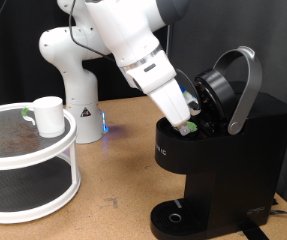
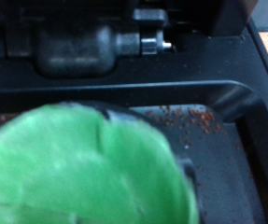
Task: Make a cup of coffee with the keurig machine
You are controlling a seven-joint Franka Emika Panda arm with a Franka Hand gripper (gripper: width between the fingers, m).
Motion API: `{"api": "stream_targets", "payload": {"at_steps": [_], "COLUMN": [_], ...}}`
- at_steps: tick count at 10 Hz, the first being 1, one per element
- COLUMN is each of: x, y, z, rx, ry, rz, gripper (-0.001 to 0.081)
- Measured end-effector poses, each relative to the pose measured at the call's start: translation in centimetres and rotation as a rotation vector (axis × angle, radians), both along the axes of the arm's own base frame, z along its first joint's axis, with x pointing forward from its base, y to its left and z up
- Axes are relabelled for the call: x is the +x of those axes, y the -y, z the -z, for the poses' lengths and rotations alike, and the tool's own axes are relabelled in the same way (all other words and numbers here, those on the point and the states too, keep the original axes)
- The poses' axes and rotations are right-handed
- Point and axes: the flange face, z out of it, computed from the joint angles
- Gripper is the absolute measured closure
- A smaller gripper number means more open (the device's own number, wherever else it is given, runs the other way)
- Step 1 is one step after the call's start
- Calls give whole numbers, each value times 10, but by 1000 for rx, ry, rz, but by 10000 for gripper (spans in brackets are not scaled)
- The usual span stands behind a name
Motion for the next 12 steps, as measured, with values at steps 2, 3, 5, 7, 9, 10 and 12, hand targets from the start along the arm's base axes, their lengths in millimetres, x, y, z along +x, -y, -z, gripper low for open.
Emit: {"api": "stream_targets", "payload": {"at_steps": [2,3,5,7,9,10,12], "x": [0,1,0,-4,-5,-7,-12], "y": [0,0,7,12,16,19,30], "z": [0,-3,-23,-30,-36,-49,-77], "rx": [10,35,131,154,186,226,282], "ry": [2,13,47,52,66,87,127], "rz": [4,2,-15,-20,-12,1,16], "gripper": [7,7,4,4,4,4,4]}}
